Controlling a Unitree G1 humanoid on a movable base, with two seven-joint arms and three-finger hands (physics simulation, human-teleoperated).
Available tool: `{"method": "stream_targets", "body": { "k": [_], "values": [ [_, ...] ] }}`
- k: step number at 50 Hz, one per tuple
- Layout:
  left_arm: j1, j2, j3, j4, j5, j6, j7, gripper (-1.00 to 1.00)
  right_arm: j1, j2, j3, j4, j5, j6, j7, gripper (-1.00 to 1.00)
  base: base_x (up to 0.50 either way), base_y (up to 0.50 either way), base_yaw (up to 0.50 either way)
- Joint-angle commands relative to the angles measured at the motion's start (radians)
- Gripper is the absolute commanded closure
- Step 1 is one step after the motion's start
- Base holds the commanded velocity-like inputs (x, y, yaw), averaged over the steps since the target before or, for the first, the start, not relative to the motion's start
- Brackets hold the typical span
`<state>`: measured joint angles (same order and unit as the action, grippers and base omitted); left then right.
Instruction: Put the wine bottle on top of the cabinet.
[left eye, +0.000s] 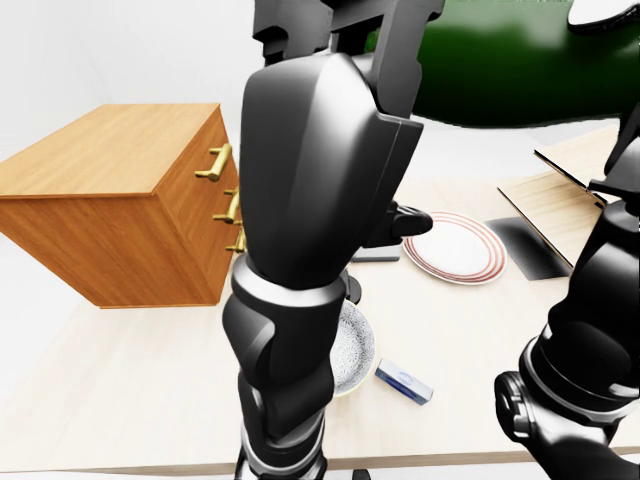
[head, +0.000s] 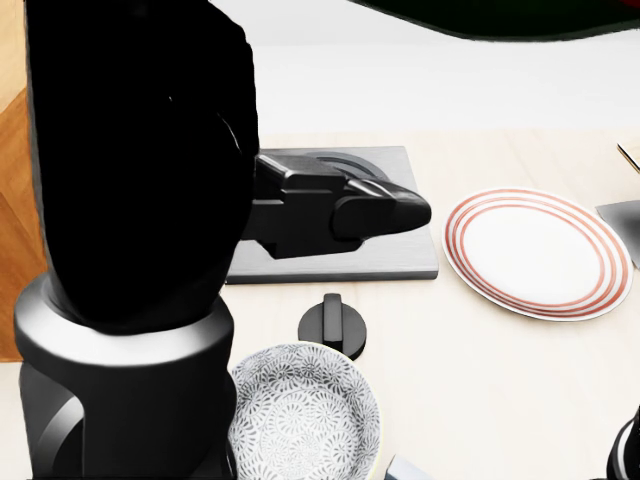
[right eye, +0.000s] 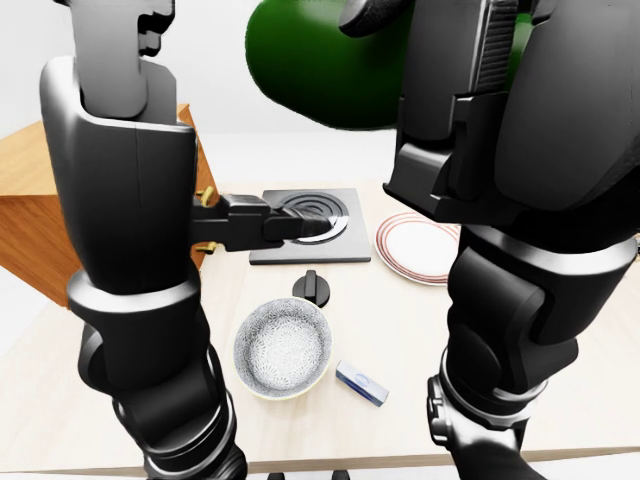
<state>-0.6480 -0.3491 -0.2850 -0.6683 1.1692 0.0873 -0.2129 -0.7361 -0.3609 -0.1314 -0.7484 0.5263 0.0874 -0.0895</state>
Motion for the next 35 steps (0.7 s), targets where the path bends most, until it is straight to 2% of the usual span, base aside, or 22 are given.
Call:
{"method": "stream_targets", "body": {
  "k": [1, 6, 8, 13, 15, 20, 26, 33, 34, 35],
  "values": [
    [-0.029, 0.0, -0.013, 0.093, 0.093, 0.0, 0.025, -1.0, 0.008, 0.017, 0.021, -0.015, 0.024, 0.0, -0.034, 1.0, 0.0, 0.0, 0.0],
    [-0.022, 0.0, 0.002, 0.164, 0.063, 0.0, 0.082, -1.0, 0.013, 0.03, 0.026, -0.021, -0.004, 0.0, -0.009, 1.0, 0.0, 0.0, 0.0],
    [-0.026, 0.0, 0.009, 0.218, 0.056, 0.0, 0.138, -1.0, 0.022, 0.033, 0.034, -0.034, -0.018, 0.0, 0.0, 1.0, 0.0, 0.0, 0.0],
    [-0.091, 0.0, 0.033, 0.27, 0.033, 0.0, 0.146, -1.0, 0.041, 0.038, 0.045, -0.052, -0.022, 0.0, 0.006, 1.0, 0.0, 0.0, 0.0],
    [-0.092, 0.0, 0.027, 0.273, 0.029, 0.0, 0.151, -1.0, 0.042, 0.038, 0.042, -0.052, -0.009, 0.0, -0.003, 1.0, 0.0, 0.0, 0.0],
    [-0.161, 0.0, 0.07, 0.334, -0.011, 0.0, 0.192, -1.0, 0.06, 0.041, 0.047, -0.067, 0.013, 0.0, -0.018, 1.0, 0.0, 0.0, 0.0],
    [-0.211, 0.0, 0.067, 0.364, -0.023, 0.0, 0.219, -1.0, 0.055, 0.038, 0.043, -0.067, 0.078, 0.0, -0.067, 1.0, 0.0, 0.0, 0.0],
    [-0.225, 0.0, 0.064, 0.375, -0.034, 0.0, 0.242, -1.0, 0.072, 0.033, 0.031, -0.081, 0.148, 0.0, -0.122, 1.0, 0.0, 0.0, 0.0],
    [-0.23, 0.0, 0.063, 0.371, -0.031, 0.0, 0.245, -0.8, 0.07, 0.031, 0.03, -0.08, 0.157, 0.0, -0.13, 1.0, 0.0, 0.0, 0.0],
    [-0.229, 0.0, 0.06, 0.366, -0.029, 0.0, 0.245, 0.08, 0.069, 0.031, 0.028, -0.079, 0.166, 0.0, -0.138, 1.0, 0.0, 0.0, 0.0]
  ]
}}
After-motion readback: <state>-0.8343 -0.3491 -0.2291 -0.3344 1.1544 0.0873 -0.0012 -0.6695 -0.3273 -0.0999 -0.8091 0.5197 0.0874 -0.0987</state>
